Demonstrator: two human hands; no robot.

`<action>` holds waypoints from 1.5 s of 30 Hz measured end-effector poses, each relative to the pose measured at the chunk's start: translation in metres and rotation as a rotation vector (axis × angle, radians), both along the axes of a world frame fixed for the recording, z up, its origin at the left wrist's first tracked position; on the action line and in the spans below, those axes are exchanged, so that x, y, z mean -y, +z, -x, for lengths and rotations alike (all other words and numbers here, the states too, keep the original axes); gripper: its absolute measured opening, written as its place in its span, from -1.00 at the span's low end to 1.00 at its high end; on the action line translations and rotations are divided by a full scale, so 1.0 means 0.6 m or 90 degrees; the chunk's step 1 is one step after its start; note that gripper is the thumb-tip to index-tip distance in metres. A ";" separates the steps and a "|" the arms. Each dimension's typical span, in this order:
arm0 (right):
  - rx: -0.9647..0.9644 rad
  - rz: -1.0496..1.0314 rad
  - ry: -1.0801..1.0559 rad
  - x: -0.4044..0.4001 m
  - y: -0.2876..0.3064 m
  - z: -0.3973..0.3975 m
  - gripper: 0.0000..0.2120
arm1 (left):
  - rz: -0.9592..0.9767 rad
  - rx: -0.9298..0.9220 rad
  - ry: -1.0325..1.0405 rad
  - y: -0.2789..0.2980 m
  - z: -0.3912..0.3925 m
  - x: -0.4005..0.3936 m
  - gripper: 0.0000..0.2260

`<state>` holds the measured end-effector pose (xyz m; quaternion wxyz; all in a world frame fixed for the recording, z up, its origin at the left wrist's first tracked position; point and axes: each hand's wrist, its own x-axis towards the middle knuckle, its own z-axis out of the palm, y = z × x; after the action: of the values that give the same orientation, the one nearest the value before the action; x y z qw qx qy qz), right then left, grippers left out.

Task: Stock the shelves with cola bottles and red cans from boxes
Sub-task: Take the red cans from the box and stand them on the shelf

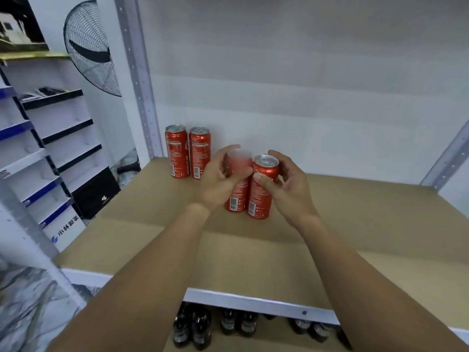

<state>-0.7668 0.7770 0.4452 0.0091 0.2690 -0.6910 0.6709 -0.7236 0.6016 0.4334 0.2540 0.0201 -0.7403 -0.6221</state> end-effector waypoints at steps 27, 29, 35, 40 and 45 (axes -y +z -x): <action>0.025 -0.245 -0.132 0.013 -0.013 0.042 0.05 | 0.082 0.102 0.120 -0.009 0.013 -0.003 -0.19; 0.030 -0.242 -0.141 -0.007 -0.025 0.008 -0.02 | 0.064 0.091 0.144 -0.017 -0.028 -0.033 -0.30; -0.052 -0.158 -0.170 -0.119 -0.055 -0.159 -0.56 | 0.072 0.034 0.120 -0.046 -0.197 -0.175 -0.67; -0.142 -0.124 -0.167 -0.240 -0.132 -0.309 -0.80 | 0.111 -0.054 0.053 -0.147 -0.331 -0.282 -0.80; -0.079 -0.217 -0.178 -0.310 -0.381 -0.350 -0.82 | 0.095 0.115 0.013 -0.421 -0.366 -0.322 -0.82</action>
<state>-0.5565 0.9633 0.2164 0.0984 0.2089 -0.8232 0.5187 -0.5039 0.7948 0.1808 0.1934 0.0644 -0.8044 -0.5581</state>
